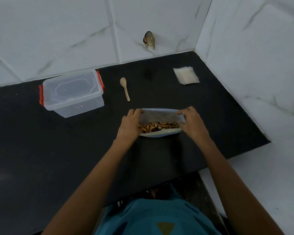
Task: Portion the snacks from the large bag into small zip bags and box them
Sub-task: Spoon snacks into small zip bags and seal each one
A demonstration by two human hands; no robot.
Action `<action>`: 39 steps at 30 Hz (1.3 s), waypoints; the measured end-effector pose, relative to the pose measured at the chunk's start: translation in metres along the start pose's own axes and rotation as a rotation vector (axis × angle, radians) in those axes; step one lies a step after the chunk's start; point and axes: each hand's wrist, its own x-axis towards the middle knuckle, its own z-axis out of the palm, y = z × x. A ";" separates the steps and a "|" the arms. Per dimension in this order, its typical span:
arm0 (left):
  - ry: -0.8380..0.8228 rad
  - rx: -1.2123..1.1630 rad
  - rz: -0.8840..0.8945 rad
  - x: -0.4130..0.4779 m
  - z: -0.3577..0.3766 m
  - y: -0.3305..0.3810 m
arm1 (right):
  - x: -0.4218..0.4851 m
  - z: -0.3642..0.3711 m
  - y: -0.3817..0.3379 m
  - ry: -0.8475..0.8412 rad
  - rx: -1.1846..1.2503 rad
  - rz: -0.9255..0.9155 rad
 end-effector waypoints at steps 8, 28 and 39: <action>0.174 -0.119 0.118 0.002 0.002 -0.006 | -0.001 0.002 0.013 0.060 0.063 -0.022; -0.214 -0.781 -0.166 0.034 -0.010 -0.026 | 0.033 0.002 0.024 -0.259 0.726 0.400; -0.336 -1.500 -0.372 0.030 0.002 -0.031 | 0.023 0.014 0.035 -0.307 1.656 0.581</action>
